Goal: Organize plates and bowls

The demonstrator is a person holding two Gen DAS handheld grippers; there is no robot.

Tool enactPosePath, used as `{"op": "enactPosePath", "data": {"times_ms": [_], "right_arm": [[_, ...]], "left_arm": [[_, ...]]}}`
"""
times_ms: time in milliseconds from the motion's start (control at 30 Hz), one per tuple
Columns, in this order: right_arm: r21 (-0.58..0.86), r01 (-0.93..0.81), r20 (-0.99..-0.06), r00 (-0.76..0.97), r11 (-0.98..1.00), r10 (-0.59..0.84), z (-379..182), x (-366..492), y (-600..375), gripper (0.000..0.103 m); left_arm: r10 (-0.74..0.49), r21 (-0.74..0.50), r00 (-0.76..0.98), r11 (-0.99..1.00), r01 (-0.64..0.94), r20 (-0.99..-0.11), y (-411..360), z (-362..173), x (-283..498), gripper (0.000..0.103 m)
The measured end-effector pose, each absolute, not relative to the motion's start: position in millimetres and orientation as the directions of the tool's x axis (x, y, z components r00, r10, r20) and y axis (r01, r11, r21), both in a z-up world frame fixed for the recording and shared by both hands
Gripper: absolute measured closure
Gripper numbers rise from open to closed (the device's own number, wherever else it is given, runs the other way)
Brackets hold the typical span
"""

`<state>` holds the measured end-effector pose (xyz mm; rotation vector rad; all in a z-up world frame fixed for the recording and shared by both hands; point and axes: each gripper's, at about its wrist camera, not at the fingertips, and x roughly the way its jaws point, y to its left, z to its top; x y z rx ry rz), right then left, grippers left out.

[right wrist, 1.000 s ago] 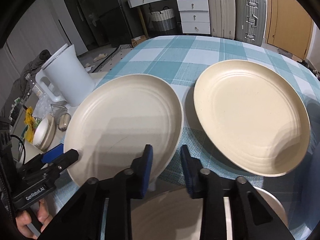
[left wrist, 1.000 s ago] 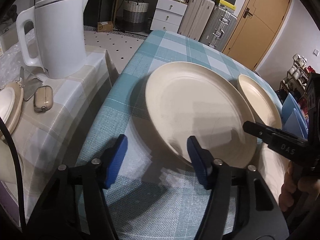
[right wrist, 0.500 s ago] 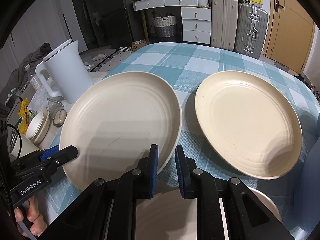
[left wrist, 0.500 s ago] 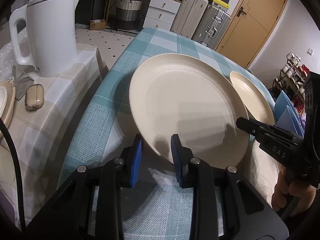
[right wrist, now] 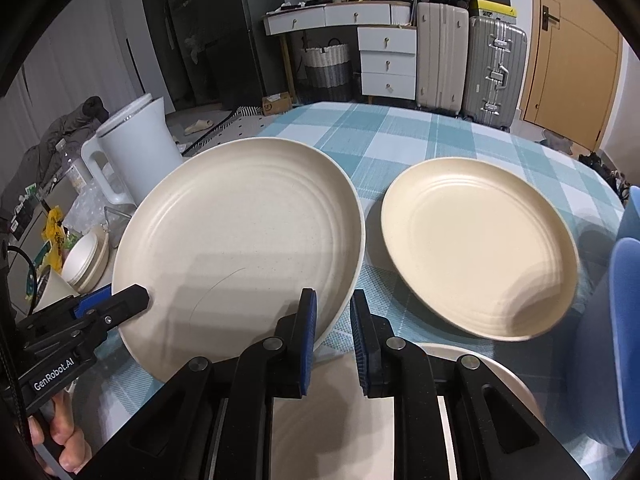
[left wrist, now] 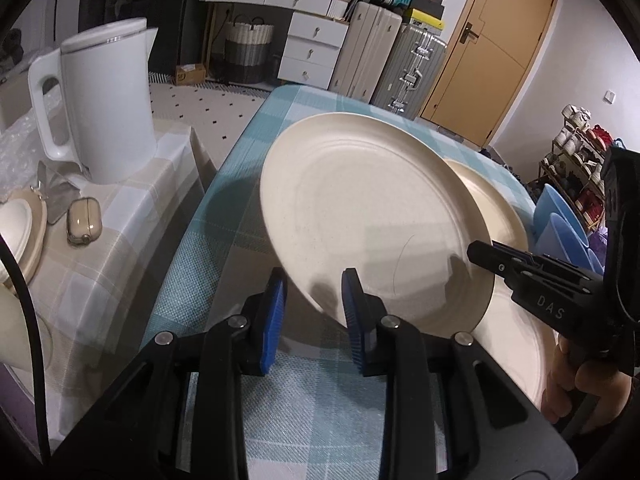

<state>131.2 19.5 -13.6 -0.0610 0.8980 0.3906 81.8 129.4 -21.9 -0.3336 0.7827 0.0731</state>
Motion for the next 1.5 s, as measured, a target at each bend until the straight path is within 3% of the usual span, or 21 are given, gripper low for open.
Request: {"op": "enactPosePath", "data": {"times_ms": [667,1500], "right_arm": [[0.114,-0.256,-0.751,0.611,0.96,0.252,28,79,-28,0.085],[0.131,-0.118,-0.77,0.613,0.984,0.176,28,14,-89,0.085]], "left_arm": [[-0.09,-0.191,0.731,0.98,-0.056,-0.677,67,37,47,0.078],[-0.157,-0.095,0.65,0.987,0.129,-0.744,-13,35,32,0.078]]}}
